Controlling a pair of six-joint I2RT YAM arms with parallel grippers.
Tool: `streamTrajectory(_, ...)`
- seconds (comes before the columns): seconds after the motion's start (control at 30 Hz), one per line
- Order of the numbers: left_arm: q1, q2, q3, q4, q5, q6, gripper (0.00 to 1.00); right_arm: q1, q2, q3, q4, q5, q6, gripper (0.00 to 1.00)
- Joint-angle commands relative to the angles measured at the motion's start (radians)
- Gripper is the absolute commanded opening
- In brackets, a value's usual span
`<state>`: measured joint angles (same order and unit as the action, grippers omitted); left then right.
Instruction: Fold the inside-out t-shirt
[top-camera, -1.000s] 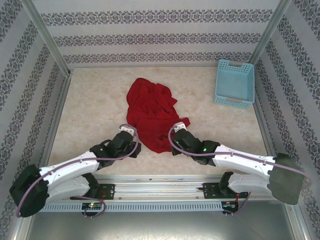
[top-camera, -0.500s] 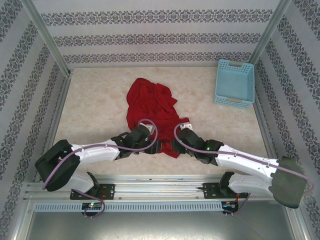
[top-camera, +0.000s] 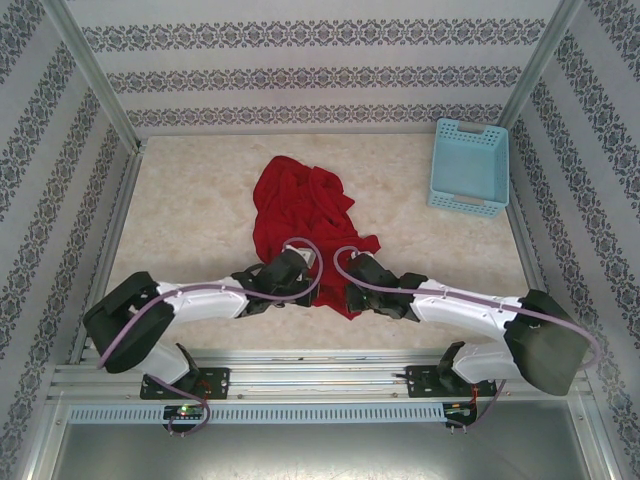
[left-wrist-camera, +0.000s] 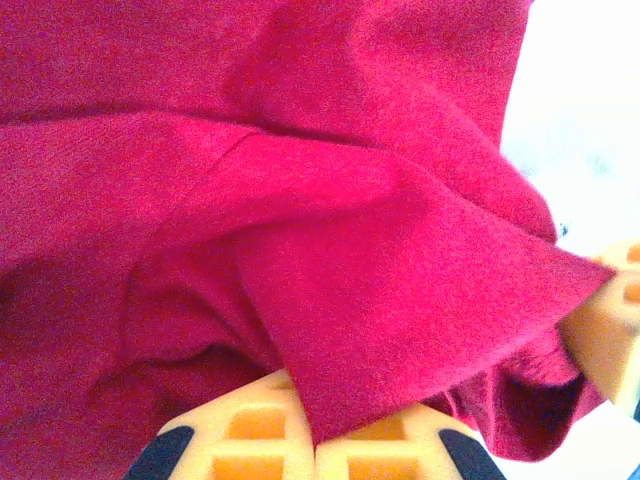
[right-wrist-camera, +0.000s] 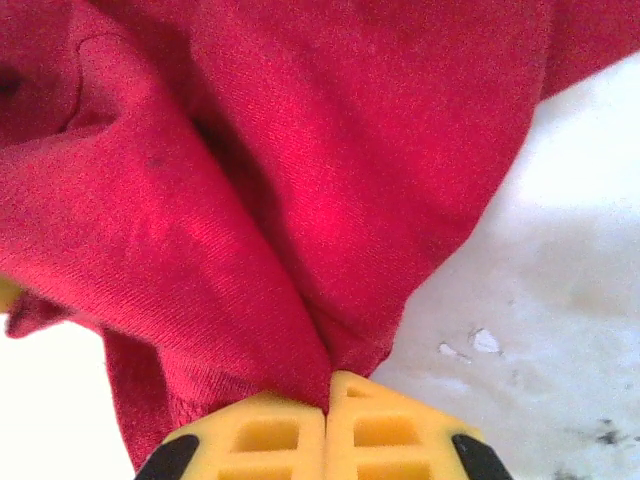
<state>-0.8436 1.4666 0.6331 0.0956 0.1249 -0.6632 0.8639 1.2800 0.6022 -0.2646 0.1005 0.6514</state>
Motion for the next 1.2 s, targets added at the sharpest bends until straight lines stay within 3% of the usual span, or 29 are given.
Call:
streamTrajectory(0.0,-0.008,-0.111,-0.063,-0.047,-0.062,0.012,0.00,0.000,-0.064,0.017,-0.053,0.095,-0.012,0.00)
streamTrajectory(0.33,-0.009,-0.342,-0.126,-0.175,-0.026,0.107,0.00,0.004,-0.326,-0.111,-0.048,0.164,0.031,0.00)
streamTrajectory(0.43,-0.009,-0.308,-0.097,-0.213,0.006,0.118,0.00,0.018,-0.425,-0.177,0.035,0.106,0.002,0.00)
streamTrajectory(0.53,-0.010,-0.224,-0.057,-0.230,0.032,0.128,0.00,0.040,-0.510,-0.240,0.089,0.097,-0.023,0.06)
streamTrajectory(0.67,-0.041,-0.141,-0.013,-0.236,0.074,0.172,0.00,-0.005,-0.518,-0.231,-0.078,0.237,0.076,0.00)
streamTrajectory(0.8,-0.097,-0.148,0.007,-0.238,0.116,0.228,0.01,-0.068,-0.482,-0.215,-0.092,0.164,0.086,0.00)
streamTrajectory(0.87,-0.104,-0.173,0.016,-0.258,0.124,0.252,0.14,-0.069,-0.476,-0.204,-0.096,0.164,0.098,0.00)
streamTrajectory(0.93,-0.102,-0.205,0.026,-0.291,0.059,0.260,0.36,-0.070,-0.475,-0.193,-0.135,0.195,0.128,0.00)
streamTrajectory(1.03,-0.055,-0.228,0.083,-0.344,-0.034,0.276,0.59,-0.076,-0.477,-0.187,-0.210,0.238,0.181,0.00)
streamTrajectory(1.17,0.061,-0.142,0.245,-0.392,-0.131,0.276,0.77,-0.086,-0.486,-0.201,-0.237,0.244,0.240,0.00)
